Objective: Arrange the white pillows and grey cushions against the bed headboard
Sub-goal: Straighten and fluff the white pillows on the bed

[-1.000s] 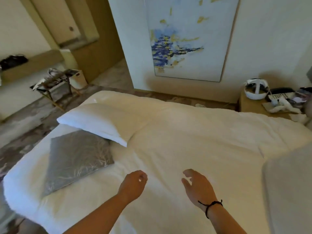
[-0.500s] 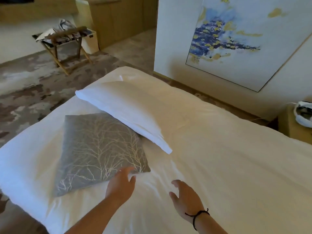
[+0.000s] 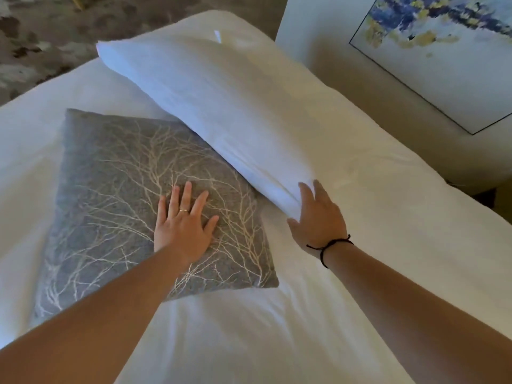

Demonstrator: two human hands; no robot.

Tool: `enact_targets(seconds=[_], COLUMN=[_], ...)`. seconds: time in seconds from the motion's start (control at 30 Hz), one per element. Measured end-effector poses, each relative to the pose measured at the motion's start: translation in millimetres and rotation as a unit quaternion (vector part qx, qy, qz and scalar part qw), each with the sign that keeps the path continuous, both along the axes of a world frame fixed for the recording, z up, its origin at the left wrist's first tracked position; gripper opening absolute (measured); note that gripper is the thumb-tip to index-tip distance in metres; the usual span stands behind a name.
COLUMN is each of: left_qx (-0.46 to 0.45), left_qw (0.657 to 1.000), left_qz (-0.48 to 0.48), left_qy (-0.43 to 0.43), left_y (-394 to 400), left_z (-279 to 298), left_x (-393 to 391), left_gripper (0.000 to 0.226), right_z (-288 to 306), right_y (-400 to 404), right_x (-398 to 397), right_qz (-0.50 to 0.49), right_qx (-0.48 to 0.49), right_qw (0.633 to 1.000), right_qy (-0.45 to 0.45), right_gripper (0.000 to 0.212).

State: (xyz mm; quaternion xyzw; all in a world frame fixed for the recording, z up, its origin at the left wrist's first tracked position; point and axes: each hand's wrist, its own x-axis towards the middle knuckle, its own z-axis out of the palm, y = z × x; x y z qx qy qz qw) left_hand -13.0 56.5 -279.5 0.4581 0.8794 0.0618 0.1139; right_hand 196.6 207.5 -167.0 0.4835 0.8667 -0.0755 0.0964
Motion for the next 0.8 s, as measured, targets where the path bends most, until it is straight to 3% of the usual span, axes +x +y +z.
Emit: enact_targets(seconds=[0.13,0.23,0.37,0.53,0.7,0.8], left_qx=[-0.023,-0.014,-0.017,-0.071,-0.126,-0.096], left_qw=[1.0,1.0,0.999,0.996,0.988,0.988], left_qz=[0.004,0.008,-0.006,-0.009,-0.041,-0.037], left_qy=[-0.004,-0.017,-0.036,-0.051,-0.073,-0.115], left_y=[15,21,19,21,12,-7], left_z=[-46,-60,-59,-39,0,29], left_x=[-8,-12,-16,-12,-10,5], left_gripper=[0.072,0.072,0.071,0.073,0.078,0.087], right_z=[-49,-75,-81,-56,-21,1], right_y=[29,36,41,46,33,17], right_x=[-22,-29,-32,-30,-19,-8], right_qz=[-0.072,-0.063,-0.047,-0.084,-0.085,-0.078], right_qx=[-0.01,0.026,0.062,0.019,-0.016,-0.033], right_qw=[0.997,0.998,0.997,0.996,0.994,0.992], right_qy=[0.008,-0.014,-0.022,0.013,0.064,0.094], right_gripper=[0.102,0.1,0.086,0.028,0.005,0.019])
